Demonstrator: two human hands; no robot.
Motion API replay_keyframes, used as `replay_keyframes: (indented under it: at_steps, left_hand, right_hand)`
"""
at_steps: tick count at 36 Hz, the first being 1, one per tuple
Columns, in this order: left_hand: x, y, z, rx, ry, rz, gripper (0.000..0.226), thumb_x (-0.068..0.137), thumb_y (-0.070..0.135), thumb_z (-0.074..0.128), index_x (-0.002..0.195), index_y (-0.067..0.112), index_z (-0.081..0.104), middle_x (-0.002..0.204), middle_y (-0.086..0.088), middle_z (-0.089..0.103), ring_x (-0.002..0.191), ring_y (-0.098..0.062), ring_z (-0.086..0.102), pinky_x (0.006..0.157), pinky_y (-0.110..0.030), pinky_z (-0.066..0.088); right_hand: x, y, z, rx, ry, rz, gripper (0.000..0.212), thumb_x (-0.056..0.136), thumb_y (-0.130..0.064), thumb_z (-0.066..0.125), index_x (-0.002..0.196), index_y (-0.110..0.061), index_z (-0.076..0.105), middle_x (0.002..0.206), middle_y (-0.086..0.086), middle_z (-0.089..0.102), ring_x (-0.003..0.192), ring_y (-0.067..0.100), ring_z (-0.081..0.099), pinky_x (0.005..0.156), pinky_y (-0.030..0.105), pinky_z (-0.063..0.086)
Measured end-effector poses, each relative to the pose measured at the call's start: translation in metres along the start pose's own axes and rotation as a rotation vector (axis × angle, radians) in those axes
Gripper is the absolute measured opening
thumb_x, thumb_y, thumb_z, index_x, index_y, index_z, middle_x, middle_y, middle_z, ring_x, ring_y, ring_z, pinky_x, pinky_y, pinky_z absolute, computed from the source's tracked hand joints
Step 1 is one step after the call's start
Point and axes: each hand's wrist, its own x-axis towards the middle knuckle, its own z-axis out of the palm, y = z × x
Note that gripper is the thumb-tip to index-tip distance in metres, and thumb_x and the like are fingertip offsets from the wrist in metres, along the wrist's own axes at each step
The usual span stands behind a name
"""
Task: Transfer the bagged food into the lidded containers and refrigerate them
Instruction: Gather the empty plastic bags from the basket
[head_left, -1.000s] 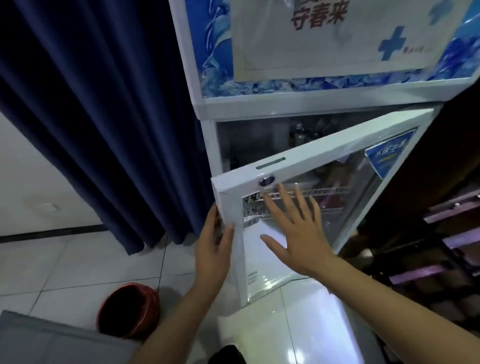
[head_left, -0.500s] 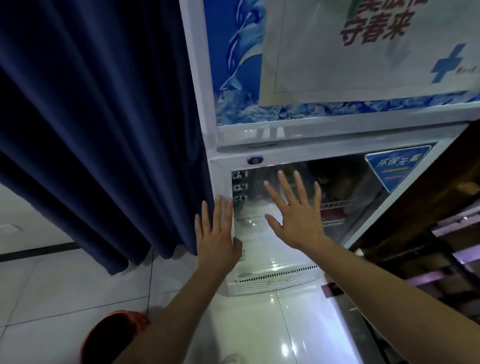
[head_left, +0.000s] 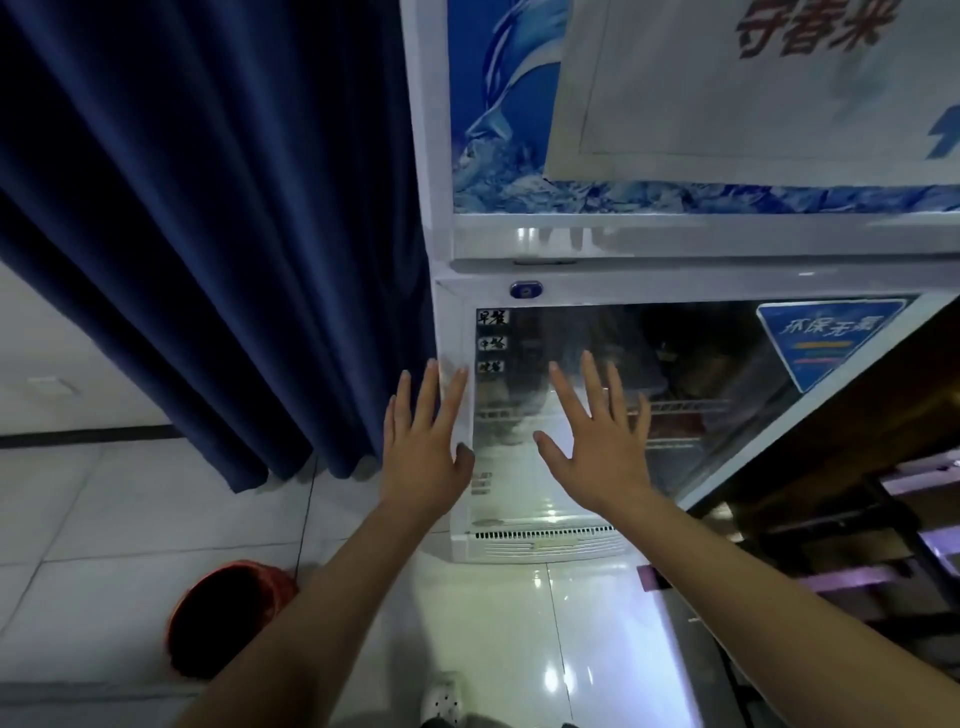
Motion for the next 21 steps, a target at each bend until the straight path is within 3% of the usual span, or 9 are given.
replay_keyframes:
  at_steps: [4,7,11,17,21]
  left_hand:
    - [-0.042,0.004,-0.018,0.013,0.092,-0.173,0.087,0.086,0.027,0.069,0.159,0.031,0.021,0.168,-0.005,0.017,0.154,-0.035,0.011,0.123,-0.055,0.013]
    - [-0.092,0.001,-0.027,0.049,0.082,-0.417,0.083,0.093,0.044,0.062,0.160,0.037,0.013,0.170,-0.002,0.006,0.156,-0.032,0.001,0.124,-0.050,0.000]
    - [-0.177,0.000,-0.033,0.080,0.051,-0.742,0.081,0.094,0.059,0.051,0.160,0.038,0.009,0.170,0.001,-0.005,0.156,-0.030,-0.007,0.125,-0.051,-0.001]
    - [-0.320,0.028,-0.047,0.107,0.072,-1.154,0.079,0.093,0.065,0.048,0.158,0.046,0.007,0.170,0.005,-0.007,0.156,-0.027,-0.008,0.124,-0.049,-0.002]
    - [-0.405,0.043,-0.065,0.099,0.110,-1.359,0.081,0.093,0.067,0.047,0.158,0.046,0.004,0.170,0.003,-0.008,0.156,-0.027,-0.008,0.124,-0.053,-0.001]
  right_hand:
    - [-0.030,-0.005,0.011,0.070,-0.081,-0.117,0.079,0.095,-0.067,0.036,0.152,-0.049,-0.016,0.165,-0.005,-0.024,0.151,0.024,-0.023,0.117,0.061,-0.008]
    - [-0.055,-0.015,0.022,0.112,-0.174,-0.244,0.075,0.093,-0.071,0.025,0.152,-0.050,-0.016,0.166,-0.005,-0.018,0.152,0.022,-0.023,0.118,0.060,-0.007]
    - [-0.088,-0.037,0.038,0.211,-0.287,-0.423,0.075,0.089,-0.074,0.019,0.152,-0.050,-0.014,0.166,-0.009,-0.016,0.152,0.020,-0.020,0.118,0.057,-0.005]
    - [-0.158,-0.086,0.060,0.203,-0.527,-0.719,0.075,0.089,-0.075,0.020,0.154,-0.050,-0.008,0.167,-0.008,-0.016,0.153,0.024,-0.016,0.117,0.056,-0.003]
    - [-0.209,-0.132,0.060,0.207,-0.643,-0.906,0.078,0.083,-0.078,0.007,0.154,-0.049,-0.007,0.167,-0.006,-0.016,0.153,0.024,-0.016,0.117,0.057,-0.003]
